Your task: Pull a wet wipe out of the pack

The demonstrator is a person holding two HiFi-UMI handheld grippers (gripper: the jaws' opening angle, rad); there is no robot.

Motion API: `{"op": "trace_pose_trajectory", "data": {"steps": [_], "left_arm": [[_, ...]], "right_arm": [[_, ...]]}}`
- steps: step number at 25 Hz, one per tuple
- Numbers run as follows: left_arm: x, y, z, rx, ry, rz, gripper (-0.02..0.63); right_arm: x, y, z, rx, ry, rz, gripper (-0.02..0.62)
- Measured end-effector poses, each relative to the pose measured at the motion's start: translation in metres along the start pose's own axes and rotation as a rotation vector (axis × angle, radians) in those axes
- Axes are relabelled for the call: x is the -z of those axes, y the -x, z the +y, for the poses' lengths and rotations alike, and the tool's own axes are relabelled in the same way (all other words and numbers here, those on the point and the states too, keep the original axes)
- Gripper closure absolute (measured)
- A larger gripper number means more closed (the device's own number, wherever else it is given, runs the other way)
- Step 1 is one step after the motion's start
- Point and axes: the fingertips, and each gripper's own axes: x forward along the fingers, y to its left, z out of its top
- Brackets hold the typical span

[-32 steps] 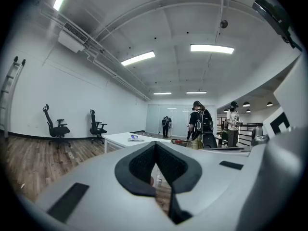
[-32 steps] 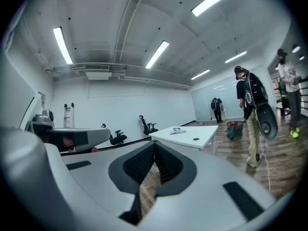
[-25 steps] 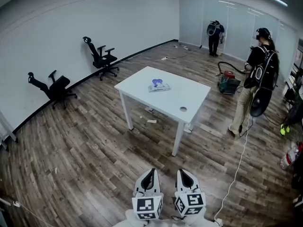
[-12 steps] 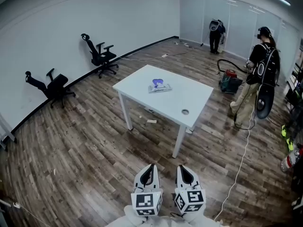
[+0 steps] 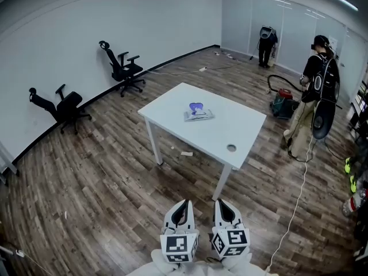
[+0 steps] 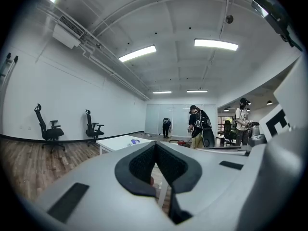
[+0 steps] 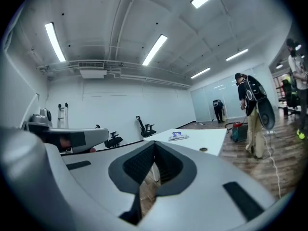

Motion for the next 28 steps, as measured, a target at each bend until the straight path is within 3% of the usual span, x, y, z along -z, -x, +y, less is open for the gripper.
{"op": "trace_pose_trajectory", "data": {"steps": [14,28], "left_arm": [[0.001,-0.074,0.049,0.017,0.019,0.013,0.606],[0.002,-0.113,0.086,0.015,0.026,0.019,0.606]], "right_arm": [[-0.006,-0.084,-0.008,0.027,-0.002,0.023,0.586],[-0.006,-0.136,-0.004,0.027,-0.003,0.05,0.586]]}}
